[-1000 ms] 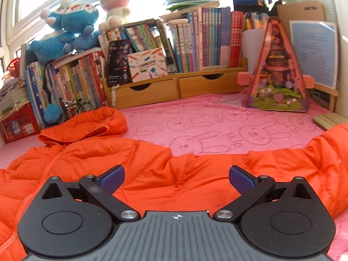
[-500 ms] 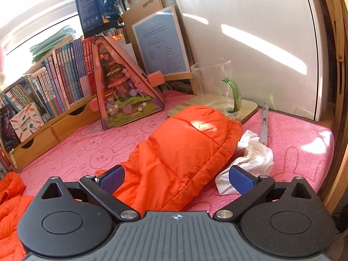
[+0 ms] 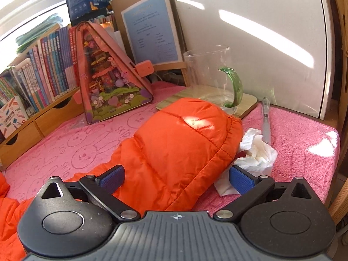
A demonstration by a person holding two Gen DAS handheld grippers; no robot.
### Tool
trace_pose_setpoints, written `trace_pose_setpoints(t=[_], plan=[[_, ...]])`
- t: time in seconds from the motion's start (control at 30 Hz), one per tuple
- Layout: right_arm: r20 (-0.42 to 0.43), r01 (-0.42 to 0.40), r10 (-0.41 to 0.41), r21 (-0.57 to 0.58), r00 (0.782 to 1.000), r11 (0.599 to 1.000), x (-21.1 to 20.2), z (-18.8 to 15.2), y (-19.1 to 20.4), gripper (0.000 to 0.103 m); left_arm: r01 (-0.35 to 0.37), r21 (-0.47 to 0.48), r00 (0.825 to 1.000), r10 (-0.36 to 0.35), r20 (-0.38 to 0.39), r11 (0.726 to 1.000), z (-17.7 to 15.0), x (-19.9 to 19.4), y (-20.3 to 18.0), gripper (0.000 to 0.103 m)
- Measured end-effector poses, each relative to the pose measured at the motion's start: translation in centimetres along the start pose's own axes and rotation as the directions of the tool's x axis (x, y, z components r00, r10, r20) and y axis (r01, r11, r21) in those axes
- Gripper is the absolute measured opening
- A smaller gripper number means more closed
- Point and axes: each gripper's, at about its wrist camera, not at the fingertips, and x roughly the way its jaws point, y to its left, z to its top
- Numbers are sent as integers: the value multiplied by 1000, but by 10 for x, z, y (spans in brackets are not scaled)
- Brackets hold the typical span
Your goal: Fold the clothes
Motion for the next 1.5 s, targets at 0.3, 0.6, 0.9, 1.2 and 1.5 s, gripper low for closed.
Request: trace_pose_setpoints(t=[0.3,0.6,0.9,1.2,1.5], plan=[[-111,-397,390,-433,914,809,-70,-35,119,103,343,405,917,-396,54,848,8,-71,-99,103],[-265,-486,408,-507,874,712,5,-33,228,103,508,487,844,-523,-117,710,26,-2,-194,103],[-407,-566,402,-472,820,676,63,-42,249,103,603,515,793,-525,-309,609,26,59,-232,103],[-450,-644,475,-383,756,662,79,-23,263,103,687,406,727,-586,-358,603,38,74,-237,103],[-499,-666,453,-439,739,603,85,-13,279,103,731,429,682,-571,-456,530,46,84,-242,103]])
